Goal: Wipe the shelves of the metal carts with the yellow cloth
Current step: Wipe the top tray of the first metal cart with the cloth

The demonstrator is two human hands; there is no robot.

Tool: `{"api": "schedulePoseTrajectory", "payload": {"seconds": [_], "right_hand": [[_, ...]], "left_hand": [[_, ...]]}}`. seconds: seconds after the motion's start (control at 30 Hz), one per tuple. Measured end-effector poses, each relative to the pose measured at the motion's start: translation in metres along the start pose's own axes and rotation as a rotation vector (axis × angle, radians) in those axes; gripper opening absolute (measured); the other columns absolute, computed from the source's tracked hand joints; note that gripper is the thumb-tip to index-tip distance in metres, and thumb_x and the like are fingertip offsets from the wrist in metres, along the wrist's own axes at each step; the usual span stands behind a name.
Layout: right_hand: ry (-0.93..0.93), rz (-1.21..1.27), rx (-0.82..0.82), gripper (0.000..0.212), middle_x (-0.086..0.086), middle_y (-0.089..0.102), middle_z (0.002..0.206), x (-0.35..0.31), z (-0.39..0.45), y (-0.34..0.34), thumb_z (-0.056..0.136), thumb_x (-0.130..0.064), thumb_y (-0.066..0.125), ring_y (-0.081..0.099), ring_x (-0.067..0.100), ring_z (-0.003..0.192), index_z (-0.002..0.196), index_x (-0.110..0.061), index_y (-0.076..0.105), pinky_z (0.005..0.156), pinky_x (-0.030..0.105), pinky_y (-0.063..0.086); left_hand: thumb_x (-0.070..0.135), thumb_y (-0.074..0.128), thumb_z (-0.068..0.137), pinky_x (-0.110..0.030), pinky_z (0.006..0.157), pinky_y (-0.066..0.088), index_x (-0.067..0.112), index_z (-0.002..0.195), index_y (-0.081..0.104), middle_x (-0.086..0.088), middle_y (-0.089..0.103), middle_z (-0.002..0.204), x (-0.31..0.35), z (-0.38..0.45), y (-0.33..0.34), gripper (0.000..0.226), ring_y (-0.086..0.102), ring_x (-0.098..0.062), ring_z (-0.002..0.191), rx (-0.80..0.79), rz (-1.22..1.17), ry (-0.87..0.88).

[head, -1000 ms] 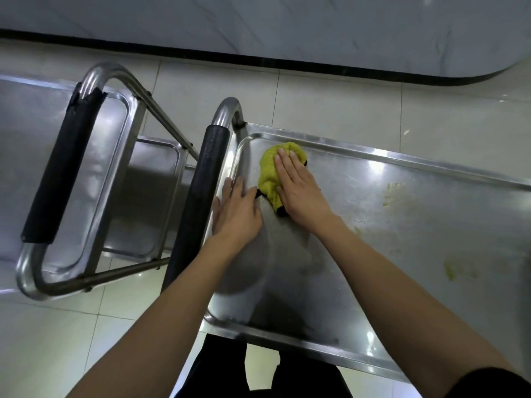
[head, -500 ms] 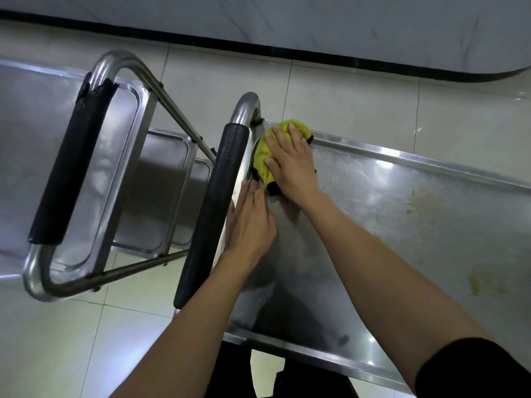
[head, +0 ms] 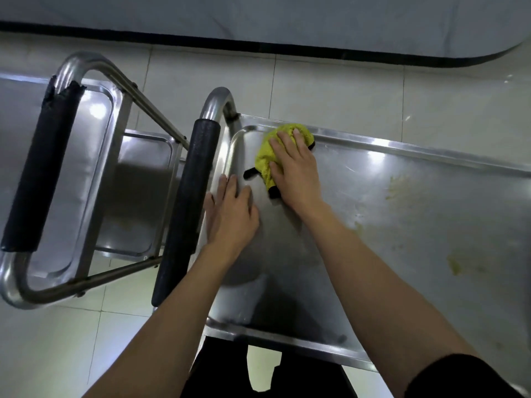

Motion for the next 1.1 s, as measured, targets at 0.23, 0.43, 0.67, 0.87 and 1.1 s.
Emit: {"api": "schedulePoseTrajectory", "payload": {"seconds": [0.23,0.43,0.67,0.87,1.1], "right_hand": [[0.171,0.019,0.078,0.050,0.001,0.030,0.160,0.087,-0.045,-0.040,0.101,-0.030,0.047,0.015,0.027,0.152,0.150,-0.019,0.040,0.118,0.043,0.026],[0.278,-0.012,0.107,0.051,0.003,0.029,0.161,0.159,-0.082,-0.078,0.102,-0.030,0.045,0.014,0.029,0.152,0.151,-0.018,0.038,0.118,0.044,0.026],[0.432,-0.008,0.156,0.050,0.004,0.028,0.161,0.250,-0.125,-0.124,0.102,-0.025,0.046,0.014,0.034,0.151,0.150,-0.018,0.039,0.119,0.046,0.024],[0.448,-0.023,0.144,0.049,0.002,0.025,0.162,0.255,-0.137,-0.127,0.103,-0.028,0.041,0.012,0.029,0.151,0.152,-0.021,0.036,0.115,0.048,0.029],[0.464,-0.085,0.110,0.049,-0.001,0.021,0.163,0.230,-0.149,-0.115,0.104,-0.030,0.035,0.009,0.025,0.152,0.153,-0.025,0.030,0.109,0.048,0.032]], "left_hand": [[0.035,0.051,0.095,-0.059,0.116,0.025,0.019,0.135,0.049,-0.009,0.033,0.156,0.054,-0.002,0.000,0.043,0.017,-0.032,0.150,0.077,-0.011,0.125],[0.033,0.048,0.093,-0.053,0.107,0.035,0.021,0.133,0.051,-0.005,0.038,0.148,0.163,0.004,0.020,0.042,0.028,-0.029,0.141,-0.023,0.027,0.315],[0.032,0.045,0.098,-0.057,0.111,0.032,0.021,0.138,0.050,-0.007,0.033,0.154,0.176,0.008,0.031,0.042,0.021,-0.031,0.147,-0.026,0.071,0.340],[0.033,0.045,0.100,-0.059,0.111,0.031,0.020,0.138,0.052,-0.007,0.034,0.154,0.179,0.006,0.030,0.041,0.022,-0.030,0.147,-0.031,0.069,0.317],[0.036,0.045,0.100,-0.057,0.109,0.033,0.024,0.140,0.050,-0.004,0.032,0.155,0.166,-0.002,0.033,0.042,0.021,-0.027,0.148,-0.035,0.069,0.359]]}}
Point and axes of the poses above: each hand's wrist, its own z-axis towards the middle knuckle, its own y-axis out of the palm, x = y × z, the point moved 9 cm from there along z, towards the middle knuckle
